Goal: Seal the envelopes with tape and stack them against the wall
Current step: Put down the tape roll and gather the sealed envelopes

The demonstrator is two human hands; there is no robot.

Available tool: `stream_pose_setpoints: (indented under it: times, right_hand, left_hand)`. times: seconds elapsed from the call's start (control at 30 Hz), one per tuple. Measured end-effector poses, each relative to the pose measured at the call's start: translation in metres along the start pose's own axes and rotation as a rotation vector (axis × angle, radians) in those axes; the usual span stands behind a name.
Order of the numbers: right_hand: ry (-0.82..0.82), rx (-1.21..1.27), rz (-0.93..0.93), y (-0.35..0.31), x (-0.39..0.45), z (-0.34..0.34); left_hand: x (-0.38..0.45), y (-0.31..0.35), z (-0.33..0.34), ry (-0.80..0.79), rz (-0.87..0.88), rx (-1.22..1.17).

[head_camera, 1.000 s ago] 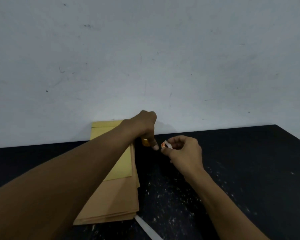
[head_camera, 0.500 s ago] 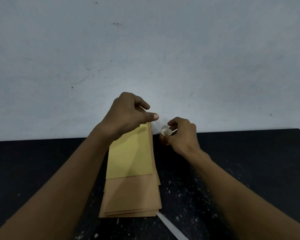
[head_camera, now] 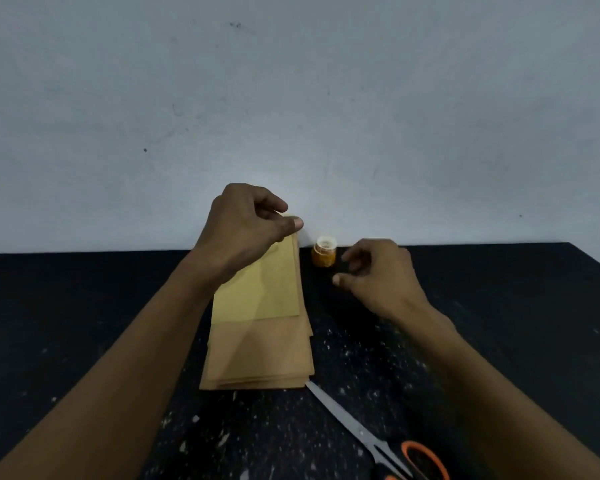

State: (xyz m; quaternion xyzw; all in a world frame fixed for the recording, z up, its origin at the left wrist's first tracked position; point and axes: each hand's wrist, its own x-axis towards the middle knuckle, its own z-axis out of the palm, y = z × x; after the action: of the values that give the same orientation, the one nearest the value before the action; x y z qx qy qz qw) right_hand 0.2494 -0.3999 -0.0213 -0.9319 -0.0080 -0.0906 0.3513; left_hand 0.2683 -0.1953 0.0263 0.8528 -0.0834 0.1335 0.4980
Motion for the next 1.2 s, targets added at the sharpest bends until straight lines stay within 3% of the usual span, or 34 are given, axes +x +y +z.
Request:
stream_pose_setpoints:
  times: [0.13,0.33,0.6,0.83,1.2]
  right_hand:
    - [-0.31,-0.1,0.012,-0.01,-0.061,-0.022]
    - [-0.479,-0.252,0.004,-0.017,-0.142,-0.027]
    - [-0.239,-0.406,0.136,0.008,-0.16,-0.029]
    - [0.003,-0.287,0.199,0.007,-0.103,-0.007]
    - [0.066,-0.237,0.276,0.005,0.005,0.019]
  left_hand:
    - [-0.021,0.004,0.008,-0.038,-0.01,-0.007]
    - [-0.055,0.016,0.019,-0.105,0.005,-0.023]
    - [-0.077,0.019,0.016,-0.13,-0.011,-0.002]
    - [-0.071,0.014,0.014,-0.113,-0.041,0.001]
    - [-0.042,-0.023,-0.01,0.018,-0.111,-0.003]
